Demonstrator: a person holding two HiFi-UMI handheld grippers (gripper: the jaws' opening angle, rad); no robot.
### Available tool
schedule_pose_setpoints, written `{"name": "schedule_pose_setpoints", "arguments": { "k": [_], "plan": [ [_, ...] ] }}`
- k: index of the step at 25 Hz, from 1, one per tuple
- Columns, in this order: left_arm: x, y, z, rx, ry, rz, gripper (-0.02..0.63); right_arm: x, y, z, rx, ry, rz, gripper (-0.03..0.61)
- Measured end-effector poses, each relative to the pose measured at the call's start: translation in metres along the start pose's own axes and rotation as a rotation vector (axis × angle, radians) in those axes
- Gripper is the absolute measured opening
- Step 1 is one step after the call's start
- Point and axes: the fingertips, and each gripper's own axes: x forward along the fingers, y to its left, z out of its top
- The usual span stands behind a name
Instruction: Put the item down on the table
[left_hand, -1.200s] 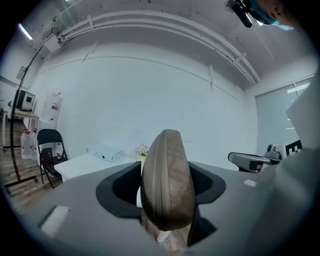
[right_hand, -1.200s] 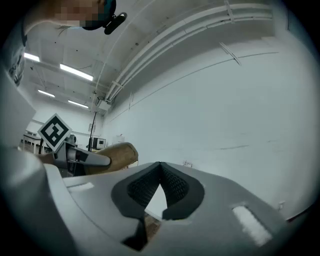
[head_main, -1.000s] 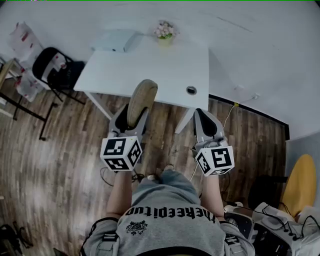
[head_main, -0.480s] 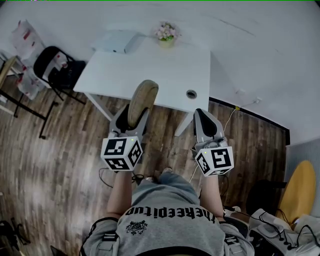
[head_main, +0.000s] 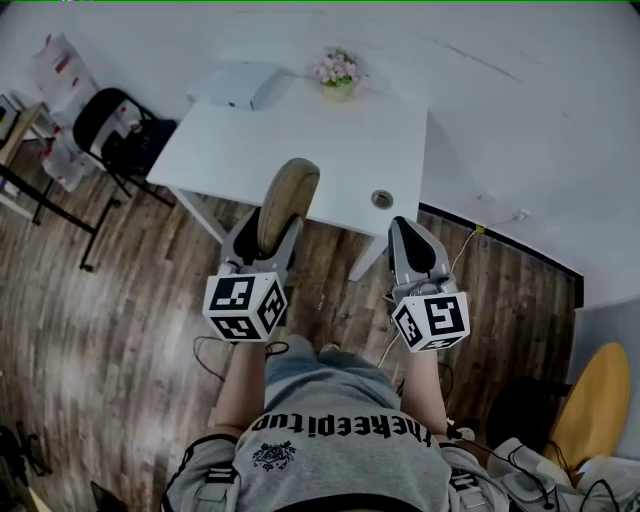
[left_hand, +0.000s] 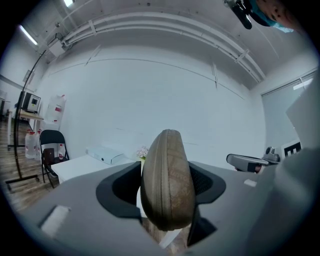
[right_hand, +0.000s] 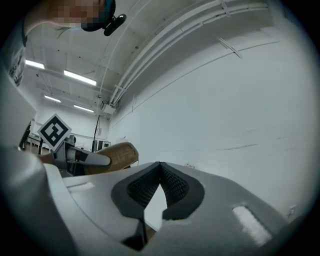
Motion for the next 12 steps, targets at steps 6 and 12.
{"name": "schedule_pose_setpoints", "arguments": {
  "k": [6, 12],
  "plan": [
    [0.013, -0.004, -0.001, -0.002, 0.004, 0.005, 0.284, 0.007, -0.013, -0.005, 0.014, 0.004, 0.007, 0.000],
    [0.034, -0.001, -0.001, 0.004, 0.022, -0.006, 0.284, 0.023, -0.025, -0.009, 0.027, 0.014, -0.005, 0.000]
  ]
}}
